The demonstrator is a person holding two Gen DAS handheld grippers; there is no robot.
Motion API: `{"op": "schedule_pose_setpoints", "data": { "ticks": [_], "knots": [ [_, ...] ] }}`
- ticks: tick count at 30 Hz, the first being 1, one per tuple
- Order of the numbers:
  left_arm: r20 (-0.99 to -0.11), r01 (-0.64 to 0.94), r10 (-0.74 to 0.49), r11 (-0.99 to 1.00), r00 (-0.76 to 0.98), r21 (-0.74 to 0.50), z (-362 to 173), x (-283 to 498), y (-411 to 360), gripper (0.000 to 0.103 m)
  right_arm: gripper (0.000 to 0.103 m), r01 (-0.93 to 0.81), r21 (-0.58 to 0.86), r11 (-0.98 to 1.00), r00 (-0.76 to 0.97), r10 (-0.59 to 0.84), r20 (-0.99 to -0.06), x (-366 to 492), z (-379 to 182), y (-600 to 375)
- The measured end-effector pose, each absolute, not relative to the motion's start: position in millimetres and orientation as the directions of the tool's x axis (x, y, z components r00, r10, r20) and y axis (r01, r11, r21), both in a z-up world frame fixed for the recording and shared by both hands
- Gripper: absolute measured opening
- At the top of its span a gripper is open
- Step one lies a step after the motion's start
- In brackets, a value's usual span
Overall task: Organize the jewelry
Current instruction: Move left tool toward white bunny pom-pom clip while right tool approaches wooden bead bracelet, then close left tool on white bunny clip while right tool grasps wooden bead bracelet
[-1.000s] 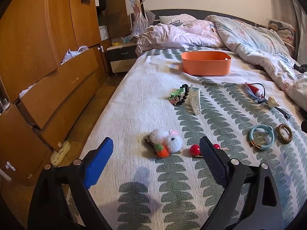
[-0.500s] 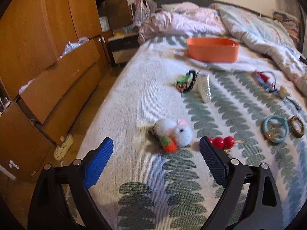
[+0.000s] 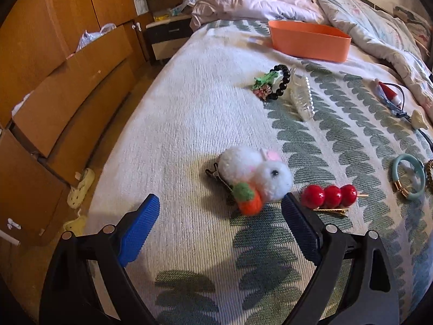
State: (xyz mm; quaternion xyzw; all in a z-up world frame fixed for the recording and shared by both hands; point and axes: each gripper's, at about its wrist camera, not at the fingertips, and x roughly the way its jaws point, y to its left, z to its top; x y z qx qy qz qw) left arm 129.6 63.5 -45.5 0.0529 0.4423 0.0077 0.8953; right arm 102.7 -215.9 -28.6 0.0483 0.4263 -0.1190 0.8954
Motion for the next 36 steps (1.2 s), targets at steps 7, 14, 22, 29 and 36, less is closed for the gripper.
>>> {"op": "schedule_pose_setpoints", "data": {
  "ticks": [7, 14, 22, 29, 36],
  "knots": [
    [-0.797, 0.057, 0.032, 0.995, 0.603, 0.082, -46.2, 134.1, 60.5, 0.090, 0.064, 0.261, 0.003, 0.965, 0.600, -0.159, -0.784, 106.6, -32.8, -219.9],
    [-0.811, 0.062, 0.034, 0.994, 0.585, 0.087, -51.6, 147.1, 58.0, 0.090, 0.064, 0.266, 0.024, 0.964, 0.595, -0.145, -0.791, 108.9, -36.7, -221.3],
    [-0.814, 0.062, 0.039, 0.994, 0.580, 0.092, -55.1, 149.4, 58.2, 0.090, 0.061, 0.285, 0.084, 0.955, 0.599, -0.109, -0.794, 104.3, -38.1, -226.7],
    [-0.805, 0.046, 0.029, 0.996, 0.593, 0.070, -53.9, 149.9, 63.4, 0.084, 0.035, 0.298, 0.102, 0.949, 0.611, -0.108, -0.784, 99.4, -35.3, -229.3],
    [-0.794, 0.031, 0.048, 0.996, 0.606, 0.084, -51.3, 149.6, 64.1, 0.068, 0.018, 0.300, 0.115, 0.947, 0.612, -0.098, -0.785, 98.7, -34.0, -233.2]
  ]
}}
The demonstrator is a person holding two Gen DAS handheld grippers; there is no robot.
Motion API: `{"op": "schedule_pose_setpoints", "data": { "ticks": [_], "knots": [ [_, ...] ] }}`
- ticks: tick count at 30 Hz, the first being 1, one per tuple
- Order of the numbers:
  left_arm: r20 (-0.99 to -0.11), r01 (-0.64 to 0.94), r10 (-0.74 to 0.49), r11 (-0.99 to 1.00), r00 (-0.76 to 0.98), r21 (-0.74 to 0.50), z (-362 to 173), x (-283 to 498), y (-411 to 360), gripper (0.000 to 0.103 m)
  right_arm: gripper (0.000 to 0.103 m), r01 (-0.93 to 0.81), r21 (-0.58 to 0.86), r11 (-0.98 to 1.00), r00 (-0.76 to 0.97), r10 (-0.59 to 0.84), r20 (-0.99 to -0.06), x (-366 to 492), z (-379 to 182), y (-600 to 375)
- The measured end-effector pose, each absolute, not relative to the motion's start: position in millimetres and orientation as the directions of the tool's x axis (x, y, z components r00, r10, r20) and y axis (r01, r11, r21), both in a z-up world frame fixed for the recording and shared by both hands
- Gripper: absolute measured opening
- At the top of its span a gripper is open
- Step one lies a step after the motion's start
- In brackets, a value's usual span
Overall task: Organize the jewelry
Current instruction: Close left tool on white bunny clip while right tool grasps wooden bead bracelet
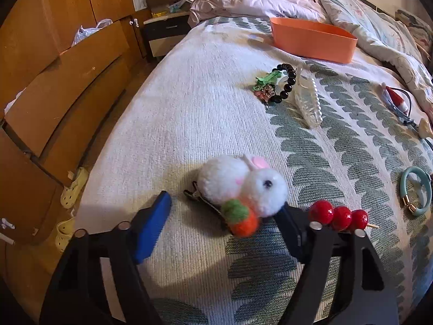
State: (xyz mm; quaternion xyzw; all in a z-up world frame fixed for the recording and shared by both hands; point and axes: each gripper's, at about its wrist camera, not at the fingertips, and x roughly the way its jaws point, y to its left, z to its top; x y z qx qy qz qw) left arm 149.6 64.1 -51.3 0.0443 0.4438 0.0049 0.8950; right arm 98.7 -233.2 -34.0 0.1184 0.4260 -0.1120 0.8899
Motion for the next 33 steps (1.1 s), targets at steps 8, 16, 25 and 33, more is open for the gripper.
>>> {"op": "schedule_pose_setpoints", "data": {
  "ticks": [8, 16, 25, 33],
  "knots": [
    [-0.784, 0.011, 0.058, 0.996, 0.618, 0.083, -48.4, 150.7, 69.9, 0.054, 0.015, 0.295, 0.111, 0.949, 0.623, -0.102, -0.776, 97.3, -29.3, -231.0],
    [-0.774, -0.003, 0.056, 0.998, 0.631, 0.070, -42.6, 149.6, 75.7, 0.016, 0.014, 0.289, 0.130, 0.948, 0.662, -0.100, -0.742, 90.7, -12.9, -232.5],
    [-0.771, 0.026, 0.013, 0.999, 0.637, 0.037, -37.4, 146.1, 73.5, 0.011, 0.013, 0.288, 0.150, 0.946, 0.678, -0.091, -0.729, 86.4, -4.8, -236.6],
    [-0.767, 0.029, 0.006, 0.999, 0.641, 0.033, -34.4, 145.0, 74.4, 0.011, 0.012, 0.253, 0.133, 0.958, 0.634, -0.060, -0.771, 101.0, -21.3, -233.8]
  ]
}}
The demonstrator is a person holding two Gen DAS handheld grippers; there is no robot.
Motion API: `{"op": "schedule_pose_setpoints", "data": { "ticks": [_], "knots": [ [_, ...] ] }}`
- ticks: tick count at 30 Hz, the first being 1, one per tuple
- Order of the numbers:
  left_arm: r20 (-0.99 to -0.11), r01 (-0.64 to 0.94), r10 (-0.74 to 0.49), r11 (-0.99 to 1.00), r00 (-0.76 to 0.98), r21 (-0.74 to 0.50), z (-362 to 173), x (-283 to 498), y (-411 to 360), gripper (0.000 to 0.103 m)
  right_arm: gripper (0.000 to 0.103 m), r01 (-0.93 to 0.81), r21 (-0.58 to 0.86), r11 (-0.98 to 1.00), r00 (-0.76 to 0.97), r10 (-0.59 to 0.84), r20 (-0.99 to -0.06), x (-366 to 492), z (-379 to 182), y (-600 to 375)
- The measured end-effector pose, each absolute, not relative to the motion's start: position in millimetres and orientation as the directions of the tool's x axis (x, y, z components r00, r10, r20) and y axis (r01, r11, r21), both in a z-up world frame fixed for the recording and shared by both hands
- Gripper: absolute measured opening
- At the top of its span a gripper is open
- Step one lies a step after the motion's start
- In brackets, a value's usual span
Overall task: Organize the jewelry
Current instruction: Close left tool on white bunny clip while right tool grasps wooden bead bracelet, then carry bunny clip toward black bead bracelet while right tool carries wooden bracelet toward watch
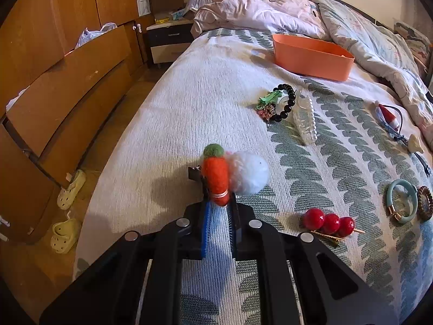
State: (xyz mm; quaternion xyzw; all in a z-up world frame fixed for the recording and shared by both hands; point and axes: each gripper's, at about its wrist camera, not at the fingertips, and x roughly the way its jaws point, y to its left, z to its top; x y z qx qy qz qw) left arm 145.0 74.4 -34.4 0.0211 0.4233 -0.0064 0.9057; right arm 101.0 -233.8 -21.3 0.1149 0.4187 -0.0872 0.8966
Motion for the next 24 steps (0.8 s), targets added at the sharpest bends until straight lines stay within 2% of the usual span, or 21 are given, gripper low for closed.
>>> {"op": "schedule_pose_setpoints", "data": {
  "ticks": [4, 9, 12, 14, 16, 18, 24],
  "knots": [
    [-0.767, 0.032, 0.002, 0.999, 0.642, 0.028, -33.5, 144.6, 74.7, 0.011, 0.018, 0.252, 0.009, 0.968, 0.632, -0.158, -0.759, 107.8, -27.5, -220.4],
    [-0.767, 0.033, -0.002, 0.999, 0.642, 0.024, -32.8, 144.0, 74.5, 0.011, 0.020, 0.252, 0.079, 0.964, 0.602, -0.092, -0.793, 111.1, -35.9, -226.9],
    [-0.765, 0.033, -0.003, 0.999, 0.644, 0.024, -32.4, 143.2, 74.0, 0.011, 0.023, 0.222, 0.073, 0.972, 0.606, -0.079, -0.791, 106.8, -30.9, -220.4],
    [-0.765, 0.035, -0.004, 0.999, 0.644, 0.024, -32.3, 142.5, 72.7, 0.011, 0.032, 0.203, 0.054, 0.978, 0.601, -0.081, -0.795, 106.1, -31.2, -214.5],
    [-0.766, 0.034, -0.004, 0.999, 0.643, 0.024, -32.6, 142.5, 72.1, 0.011, 0.049, 0.200, 0.034, 0.979, 0.596, -0.094, -0.798, 106.5, -34.3, -210.6],
    [-0.767, 0.035, -0.007, 0.999, 0.642, 0.021, -32.2, 142.4, 72.2, 0.011, 0.053, 0.196, 0.039, 0.980, 0.595, -0.087, -0.799, 106.7, -35.9, -208.2],
    [-0.765, 0.033, -0.008, 0.999, 0.644, 0.017, -31.9, 142.8, 73.4, 0.011, 0.052, 0.229, 0.013, 0.973, 0.584, -0.126, -0.802, 106.9, -37.6, -210.4]
  ]
}}
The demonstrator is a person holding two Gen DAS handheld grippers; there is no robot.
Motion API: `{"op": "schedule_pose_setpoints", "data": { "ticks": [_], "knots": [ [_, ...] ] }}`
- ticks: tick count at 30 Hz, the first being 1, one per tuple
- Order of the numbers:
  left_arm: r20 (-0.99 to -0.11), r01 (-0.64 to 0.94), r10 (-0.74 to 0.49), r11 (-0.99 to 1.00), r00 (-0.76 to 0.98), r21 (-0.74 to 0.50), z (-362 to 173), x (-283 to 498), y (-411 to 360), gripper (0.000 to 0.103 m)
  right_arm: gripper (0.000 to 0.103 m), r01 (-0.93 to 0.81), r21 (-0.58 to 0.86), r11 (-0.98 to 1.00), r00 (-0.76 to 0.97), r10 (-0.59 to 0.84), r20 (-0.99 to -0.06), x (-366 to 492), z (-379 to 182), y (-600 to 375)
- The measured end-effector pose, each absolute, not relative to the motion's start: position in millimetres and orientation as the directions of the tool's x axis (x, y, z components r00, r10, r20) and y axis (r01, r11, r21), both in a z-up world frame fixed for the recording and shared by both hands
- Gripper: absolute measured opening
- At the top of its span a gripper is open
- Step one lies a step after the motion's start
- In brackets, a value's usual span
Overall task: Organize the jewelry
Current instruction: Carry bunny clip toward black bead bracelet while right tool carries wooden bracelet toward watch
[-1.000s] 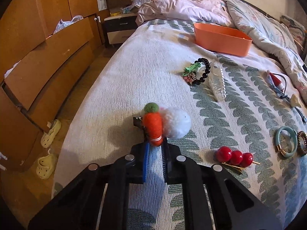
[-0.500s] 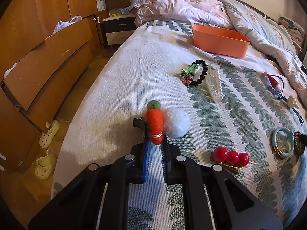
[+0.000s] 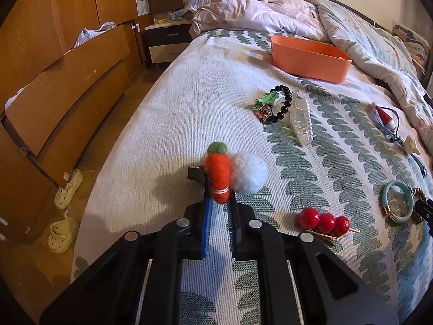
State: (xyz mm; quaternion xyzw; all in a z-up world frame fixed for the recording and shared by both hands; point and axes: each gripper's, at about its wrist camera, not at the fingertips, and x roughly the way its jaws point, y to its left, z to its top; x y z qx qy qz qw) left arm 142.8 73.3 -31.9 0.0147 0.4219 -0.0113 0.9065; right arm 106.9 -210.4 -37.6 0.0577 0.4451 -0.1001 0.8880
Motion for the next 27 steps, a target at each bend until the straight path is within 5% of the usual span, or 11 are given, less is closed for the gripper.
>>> {"op": "schedule_pose_setpoints", "data": {
  "ticks": [13, 27],
  "knots": [
    [-0.761, 0.033, -0.006, 0.999, 0.649, 0.020, -31.6, 141.8, 72.6, 0.011, 0.013, 0.249, -0.065, 0.966, 0.574, -0.201, -0.794, 107.4, -37.7, -207.9],
    [-0.751, 0.033, -0.013, 0.999, 0.660, 0.011, -25.4, 140.9, 74.3, 0.011, 0.011, 0.255, -0.014, 0.967, 0.627, -0.176, -0.758, 99.8, -14.8, -211.9]
  ]
}}
